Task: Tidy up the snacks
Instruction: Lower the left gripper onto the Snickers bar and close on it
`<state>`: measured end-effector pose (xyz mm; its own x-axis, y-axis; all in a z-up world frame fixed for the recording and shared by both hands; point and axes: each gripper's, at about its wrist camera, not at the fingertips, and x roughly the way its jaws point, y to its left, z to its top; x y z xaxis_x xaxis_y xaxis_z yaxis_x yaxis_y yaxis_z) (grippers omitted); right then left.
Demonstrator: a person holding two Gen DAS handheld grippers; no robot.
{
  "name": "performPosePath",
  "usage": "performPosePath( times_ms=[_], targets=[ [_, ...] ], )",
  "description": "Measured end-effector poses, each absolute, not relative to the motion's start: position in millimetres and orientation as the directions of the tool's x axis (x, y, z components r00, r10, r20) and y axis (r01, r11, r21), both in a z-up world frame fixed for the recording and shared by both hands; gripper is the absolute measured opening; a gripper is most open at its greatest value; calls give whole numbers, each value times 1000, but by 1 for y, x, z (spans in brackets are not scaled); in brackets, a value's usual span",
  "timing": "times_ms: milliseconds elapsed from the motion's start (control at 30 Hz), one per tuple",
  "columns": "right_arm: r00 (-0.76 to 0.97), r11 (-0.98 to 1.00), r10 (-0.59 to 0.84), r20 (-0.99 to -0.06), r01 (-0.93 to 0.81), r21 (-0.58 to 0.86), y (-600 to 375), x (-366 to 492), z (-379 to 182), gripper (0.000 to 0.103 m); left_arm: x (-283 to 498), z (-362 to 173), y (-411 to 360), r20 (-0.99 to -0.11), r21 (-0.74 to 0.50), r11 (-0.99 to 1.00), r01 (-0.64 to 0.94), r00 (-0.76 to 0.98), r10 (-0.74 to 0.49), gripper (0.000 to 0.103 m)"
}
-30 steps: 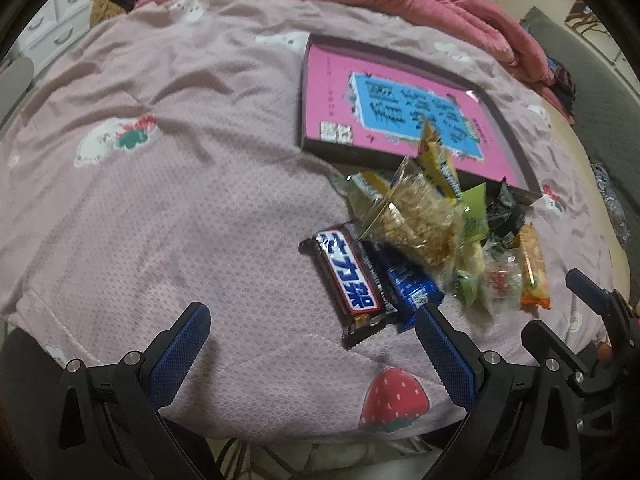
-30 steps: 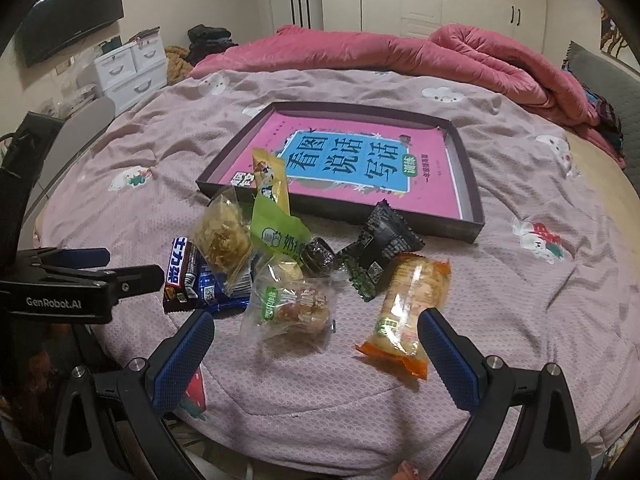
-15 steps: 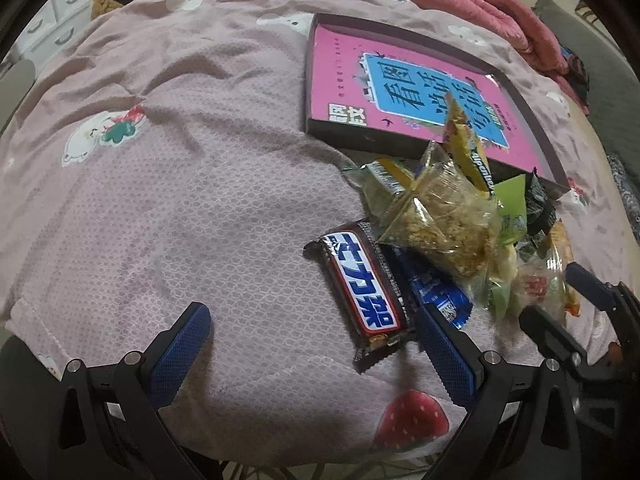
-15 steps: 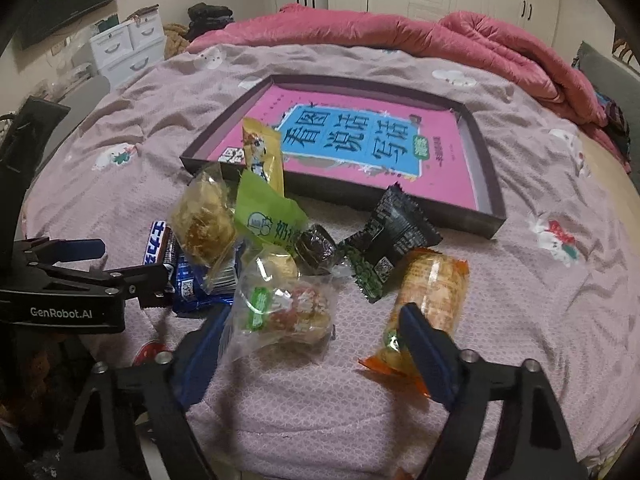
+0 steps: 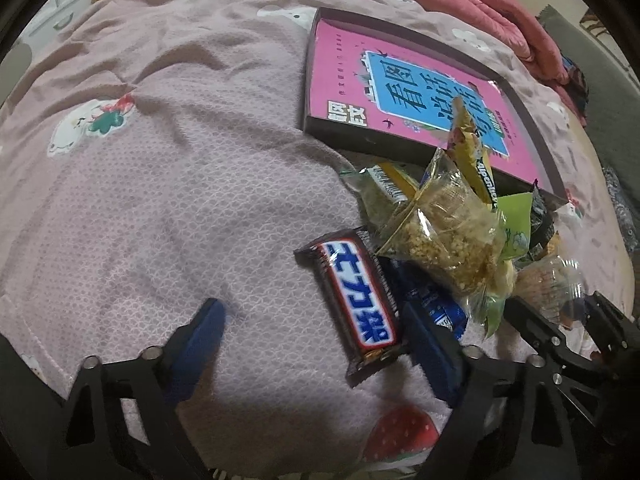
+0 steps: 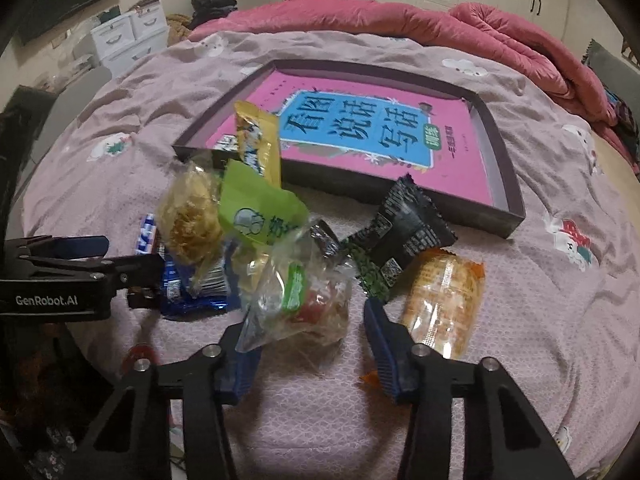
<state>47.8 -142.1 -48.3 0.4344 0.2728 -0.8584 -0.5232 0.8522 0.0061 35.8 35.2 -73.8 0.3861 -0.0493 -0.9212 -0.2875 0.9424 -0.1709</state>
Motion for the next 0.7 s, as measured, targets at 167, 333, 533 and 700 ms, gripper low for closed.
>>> performPosePath(
  times_ms=[167, 333, 533, 700],
  targets=[
    [430, 854, 289, -855, -519, 27, -144, 51, -50, 39, 43, -75, 23, -924, -132, 954, -270, 382, -20, 71],
    [434, 866, 303, -848, -496, 55, -152, 55, -48, 36, 50, -80, 16, -929, -86, 966, -242, 371, 10, 64],
    [459, 887, 345, -819, -445, 125, -171, 58, -39, 35, 46, -78, 30, -921, -147, 956, -254, 387, -39, 49],
    [478, 890, 370, -796, -427, 158, -180, 57, -31, 35, 42, -77, 42, -914, -201, 944, -261, 397, -85, 30]
  ],
)
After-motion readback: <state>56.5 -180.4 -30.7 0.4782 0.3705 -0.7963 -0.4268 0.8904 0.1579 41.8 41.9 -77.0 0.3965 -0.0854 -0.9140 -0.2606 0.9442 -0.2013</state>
